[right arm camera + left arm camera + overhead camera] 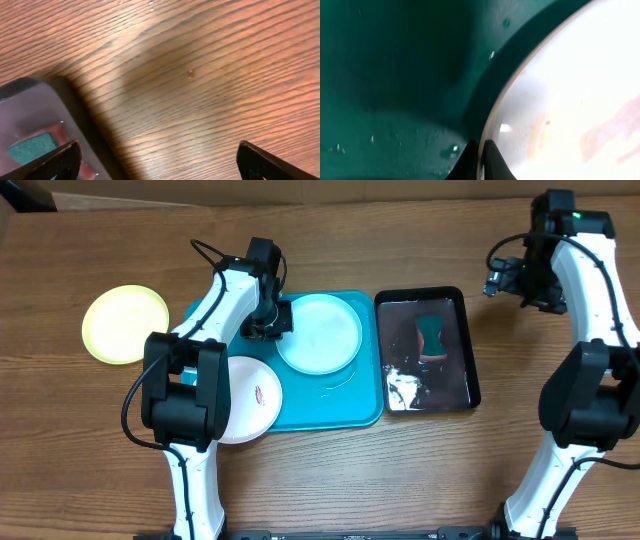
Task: Clean dirty plates on tray and stack at the side
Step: 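Lift the light-blue plate with the left gripper and carry it rightward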
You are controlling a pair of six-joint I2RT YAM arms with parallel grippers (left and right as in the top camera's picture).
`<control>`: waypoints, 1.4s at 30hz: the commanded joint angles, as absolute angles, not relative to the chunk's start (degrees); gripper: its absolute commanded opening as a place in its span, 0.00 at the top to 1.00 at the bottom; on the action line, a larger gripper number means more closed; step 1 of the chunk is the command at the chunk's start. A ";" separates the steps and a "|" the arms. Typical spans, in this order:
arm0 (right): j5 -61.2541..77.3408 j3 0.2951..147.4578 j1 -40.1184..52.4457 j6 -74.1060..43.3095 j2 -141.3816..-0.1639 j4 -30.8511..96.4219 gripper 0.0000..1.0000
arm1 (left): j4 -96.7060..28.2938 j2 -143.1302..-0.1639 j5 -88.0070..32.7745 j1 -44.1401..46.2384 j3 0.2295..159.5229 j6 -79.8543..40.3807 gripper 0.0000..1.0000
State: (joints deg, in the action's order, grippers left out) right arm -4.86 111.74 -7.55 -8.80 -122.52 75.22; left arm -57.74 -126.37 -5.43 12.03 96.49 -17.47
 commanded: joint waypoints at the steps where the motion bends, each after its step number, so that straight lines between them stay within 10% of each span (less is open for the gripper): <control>1: -4.89 111.70 -8.12 -9.02 -121.51 74.85 0.00 | -60.51 -126.63 -4.54 11.75 98.83 -16.93 0.96; 22: -4.89 111.70 -8.05 -9.02 -121.51 74.61 0.00 | -73.38 -126.63 0.12 18.68 131.44 -14.66 0.96; 42: -4.89 111.70 -8.05 -9.02 -121.51 74.61 0.00 | -70.11 -126.61 65.93 49.63 132.60 -15.46 0.96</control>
